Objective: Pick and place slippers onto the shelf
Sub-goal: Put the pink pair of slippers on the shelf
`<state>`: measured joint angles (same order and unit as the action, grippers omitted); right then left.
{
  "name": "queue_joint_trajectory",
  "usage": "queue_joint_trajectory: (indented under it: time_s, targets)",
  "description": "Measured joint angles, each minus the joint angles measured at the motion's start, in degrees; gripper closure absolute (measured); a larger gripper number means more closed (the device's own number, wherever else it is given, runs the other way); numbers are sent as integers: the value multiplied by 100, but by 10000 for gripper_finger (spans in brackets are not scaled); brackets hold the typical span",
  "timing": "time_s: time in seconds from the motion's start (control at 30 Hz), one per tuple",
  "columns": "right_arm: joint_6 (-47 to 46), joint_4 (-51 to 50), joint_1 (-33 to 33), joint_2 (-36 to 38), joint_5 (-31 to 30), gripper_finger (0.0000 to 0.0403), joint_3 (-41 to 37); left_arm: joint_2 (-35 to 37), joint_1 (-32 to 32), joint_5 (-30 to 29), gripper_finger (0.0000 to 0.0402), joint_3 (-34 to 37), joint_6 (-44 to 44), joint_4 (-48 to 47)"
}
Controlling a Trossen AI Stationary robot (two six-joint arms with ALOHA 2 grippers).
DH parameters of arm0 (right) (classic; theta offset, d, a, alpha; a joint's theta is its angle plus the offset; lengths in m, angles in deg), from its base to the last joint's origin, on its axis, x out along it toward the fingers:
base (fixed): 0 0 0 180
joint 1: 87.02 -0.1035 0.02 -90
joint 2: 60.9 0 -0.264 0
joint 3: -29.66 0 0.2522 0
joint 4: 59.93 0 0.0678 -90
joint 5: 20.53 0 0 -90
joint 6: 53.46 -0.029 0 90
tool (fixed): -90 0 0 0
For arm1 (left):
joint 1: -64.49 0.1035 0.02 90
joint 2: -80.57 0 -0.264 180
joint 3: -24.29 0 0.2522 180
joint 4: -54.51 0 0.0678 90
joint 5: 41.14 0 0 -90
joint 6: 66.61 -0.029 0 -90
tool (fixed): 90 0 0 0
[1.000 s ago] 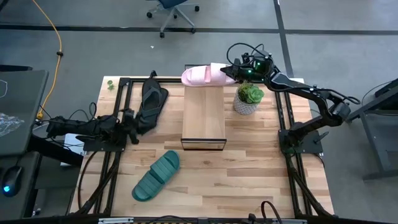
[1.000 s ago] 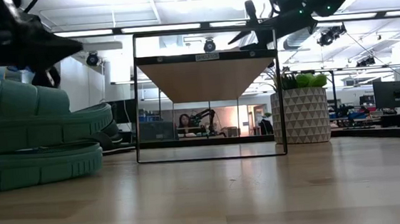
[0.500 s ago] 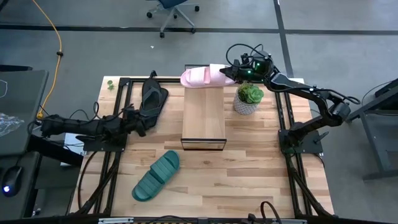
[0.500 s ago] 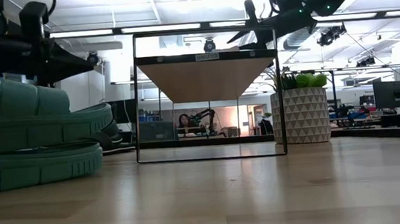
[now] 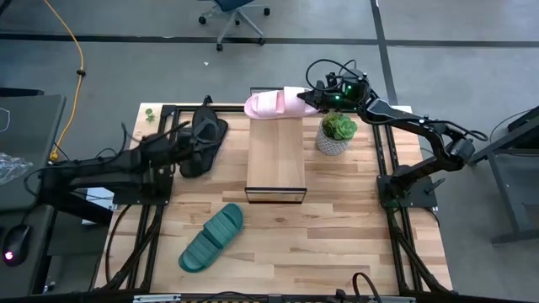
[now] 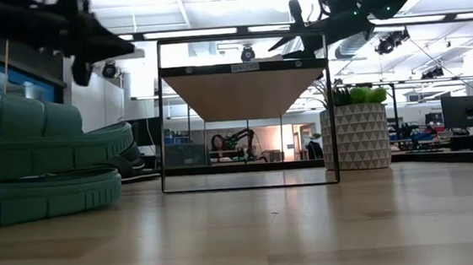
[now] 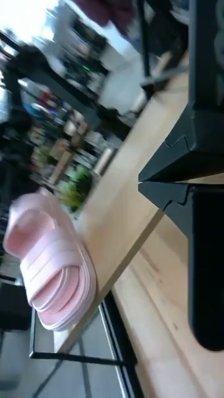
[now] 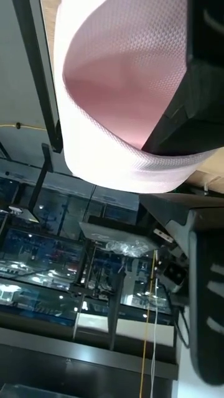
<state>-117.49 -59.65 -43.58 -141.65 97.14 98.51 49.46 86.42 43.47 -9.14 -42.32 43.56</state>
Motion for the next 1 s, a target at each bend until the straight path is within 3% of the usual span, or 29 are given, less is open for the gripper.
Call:
queue_joint_trajectory:
  time_s: [0.33, 0.6, 0.87, 1.0]
  targets:
    - [0, 4, 0, 0, 73, 322, 0, -2235, 2013, 1807, 401, -1091, -220, 88]
    - [0, 24, 0, 0, 104, 322, 0, -3563, 2915, 2991, 401, -1543, -230, 1169]
    - [-17, 77, 0, 0, 104, 322, 0, -4177, 3071, 3097, 400, -1568, 99, 1740]
    - [-17, 83, 0, 0, 102, 322, 0, -4305, 3067, 3024, 374, -1566, 271, 2234]
